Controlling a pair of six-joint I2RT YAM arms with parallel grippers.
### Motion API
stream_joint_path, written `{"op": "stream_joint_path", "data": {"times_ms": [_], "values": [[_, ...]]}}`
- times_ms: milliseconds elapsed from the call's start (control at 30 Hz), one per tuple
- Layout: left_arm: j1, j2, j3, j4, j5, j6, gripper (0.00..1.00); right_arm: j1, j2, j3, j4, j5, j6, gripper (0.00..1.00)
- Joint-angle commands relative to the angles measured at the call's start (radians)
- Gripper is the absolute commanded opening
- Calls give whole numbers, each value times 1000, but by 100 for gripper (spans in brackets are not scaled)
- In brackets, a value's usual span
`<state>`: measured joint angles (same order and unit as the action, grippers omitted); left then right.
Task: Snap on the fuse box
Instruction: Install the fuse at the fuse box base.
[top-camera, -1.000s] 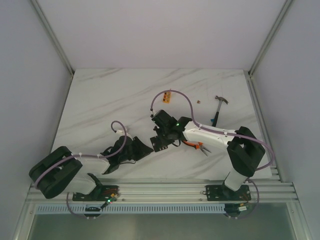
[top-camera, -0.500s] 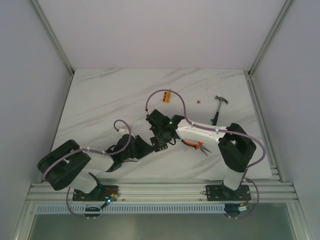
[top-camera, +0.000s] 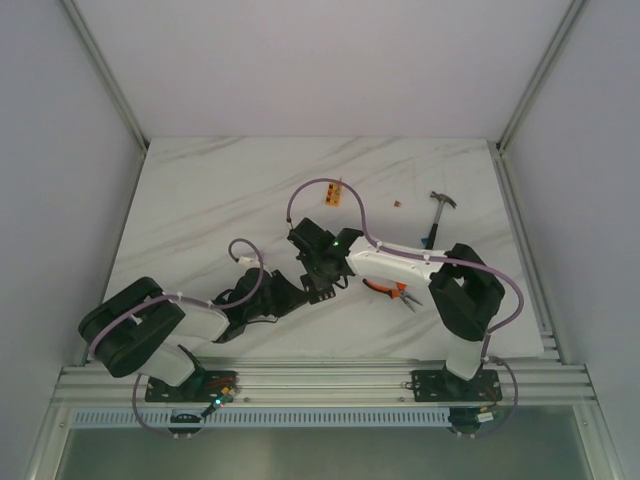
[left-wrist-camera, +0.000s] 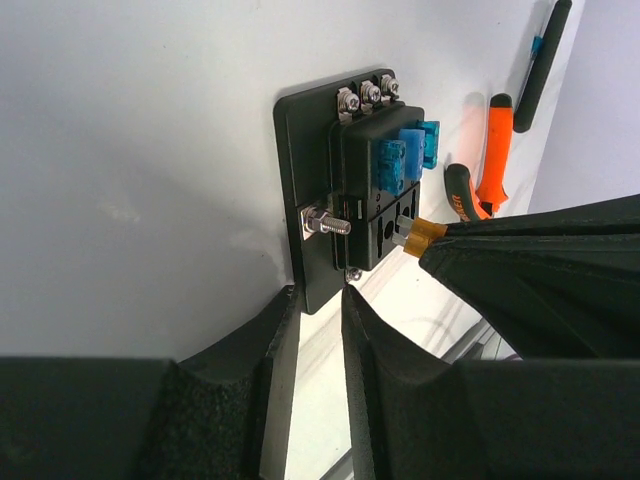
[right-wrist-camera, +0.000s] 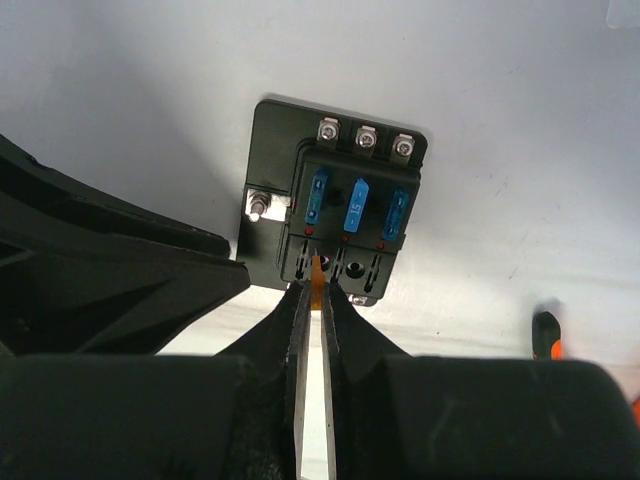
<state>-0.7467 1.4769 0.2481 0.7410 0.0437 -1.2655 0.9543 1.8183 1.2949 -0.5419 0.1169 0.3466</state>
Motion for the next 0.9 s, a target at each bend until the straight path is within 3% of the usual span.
{"op": "stream_joint_path", "data": {"times_ms": [0, 867], "values": [[-4, 25, 13, 4, -20, -11, 32, 9, 19, 39, -21, 4, -10, 0], [-4, 35, 17, 6, -21, -21, 25, 12, 46, 56, -46, -32, -6, 0]]}}
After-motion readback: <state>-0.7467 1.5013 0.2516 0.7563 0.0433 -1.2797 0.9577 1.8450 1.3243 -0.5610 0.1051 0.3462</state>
